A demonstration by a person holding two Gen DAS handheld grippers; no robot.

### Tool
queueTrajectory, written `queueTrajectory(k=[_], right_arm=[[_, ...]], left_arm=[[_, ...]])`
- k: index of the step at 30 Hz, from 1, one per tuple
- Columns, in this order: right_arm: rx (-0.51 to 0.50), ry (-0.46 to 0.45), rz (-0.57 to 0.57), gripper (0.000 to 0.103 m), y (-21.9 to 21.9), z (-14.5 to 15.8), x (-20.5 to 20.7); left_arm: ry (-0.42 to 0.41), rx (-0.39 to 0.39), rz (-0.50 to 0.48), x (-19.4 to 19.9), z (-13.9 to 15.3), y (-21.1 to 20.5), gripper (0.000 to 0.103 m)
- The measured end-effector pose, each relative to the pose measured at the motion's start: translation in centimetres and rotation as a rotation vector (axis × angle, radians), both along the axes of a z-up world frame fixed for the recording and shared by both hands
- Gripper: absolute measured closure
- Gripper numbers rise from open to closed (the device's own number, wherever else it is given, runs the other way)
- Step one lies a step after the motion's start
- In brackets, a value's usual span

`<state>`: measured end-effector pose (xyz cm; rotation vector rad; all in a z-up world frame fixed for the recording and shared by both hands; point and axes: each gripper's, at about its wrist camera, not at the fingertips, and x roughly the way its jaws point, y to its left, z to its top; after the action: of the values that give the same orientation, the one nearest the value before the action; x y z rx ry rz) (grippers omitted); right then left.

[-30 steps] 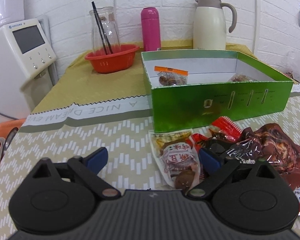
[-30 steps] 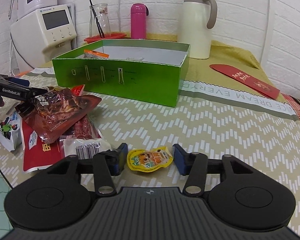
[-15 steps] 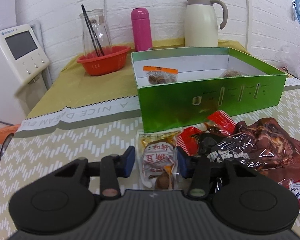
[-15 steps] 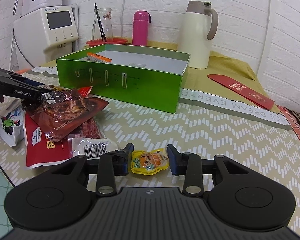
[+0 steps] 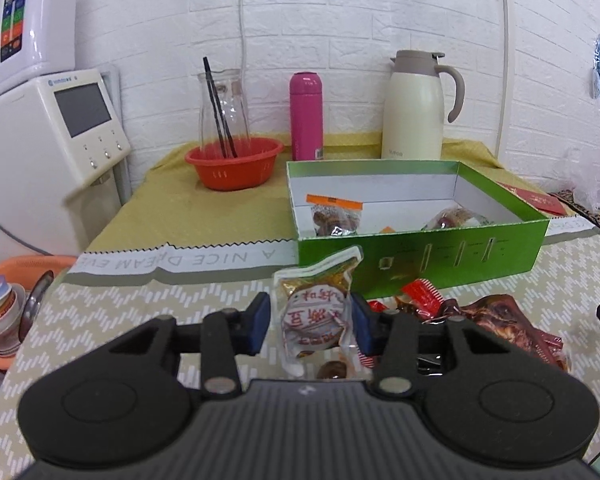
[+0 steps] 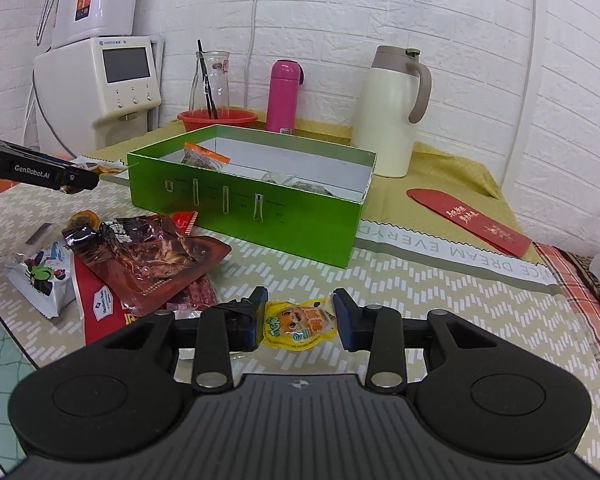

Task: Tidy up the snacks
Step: 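Place both held snacks into the green box and open both grippers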

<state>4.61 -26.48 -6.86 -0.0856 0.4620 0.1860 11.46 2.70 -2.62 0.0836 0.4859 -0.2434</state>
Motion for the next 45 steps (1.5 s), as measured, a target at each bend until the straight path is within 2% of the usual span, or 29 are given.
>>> queueTrajectory(k=[5, 8, 16, 21, 25, 29, 30, 35, 37, 38, 40, 41, 43, 45], right_arm=[[0.014, 0.0, 0.013, 0.04, 0.7, 0.2, -1.5], [0.016, -0.003, 0.02, 0.04, 1.2, 0.6, -1.8], [0.016, -0.049, 0.037, 0.04, 2.0, 2.4, -0.3], [0.067, -0.097, 0.01, 0.04, 1.3, 3.6, 4.3], [0.119, -0.108, -0.031, 0.04, 0.6, 4.5, 9.0], [0.092, -0.099, -0.042, 0.039, 1.0, 4.0, 12.6], [0.088, -0.091, -0.034, 0.039, 1.1, 3.6, 13.4], [0.062, -0.033, -0.059, 0.039, 1.4, 1.9, 16.9], [0.071, -0.007, -0.075, 0.037, 1.2, 1.4, 17.9], [0.083, 0.012, -0.085, 0.03, 1.1, 1.2, 18.3], [0.101, 0.045, -0.102, 0.023, 0.8, 0.8, 19.0], [0.103, 0.049, -0.108, 0.012, 0.7, 0.7, 19.1], [0.09, 0.028, -0.102, 0.002, 0.8, 0.8, 18.7], [0.07, -0.013, -0.115, 0.0, 0.8, 1.3, 18.1]], left_arm=[[-0.006, -0.019, 0.032, -2.4, 0.5, 0.5, 0.056], [-0.016, -0.002, 0.038, -2.9, 0.7, 0.5, 0.056], [-0.049, -0.023, 0.01, -0.9, 2.0, -1.6, 0.056], [-0.083, 0.006, 0.0, 3.6, 2.9, -5.3, 0.056], [-0.05, -0.003, -0.007, 8.0, 2.5, -7.4, 0.056], [0.003, -0.057, 0.009, 10.6, 0.4, -7.9, 0.056], [0.027, -0.042, 0.003, 11.1, 0.0, -8.0, 0.056], [0.032, -0.017, 0.008, 11.7, -0.6, -8.0, 0.055], [0.023, 0.02, 0.014, 11.8, -0.7, -8.3, 0.051], [0.02, 0.03, 0.013, 11.7, -0.7, -8.3, 0.051], [0.01, 0.026, 0.014, 11.6, -0.6, -8.3, 0.047], [0.003, 0.029, 0.017, 11.5, -0.4, -8.3, 0.045], [-0.021, 0.038, 0.029, 11.2, 0.0, -8.2, 0.04], [-0.042, 0.043, 0.041, 10.8, 0.4, -8.0, 0.038]])
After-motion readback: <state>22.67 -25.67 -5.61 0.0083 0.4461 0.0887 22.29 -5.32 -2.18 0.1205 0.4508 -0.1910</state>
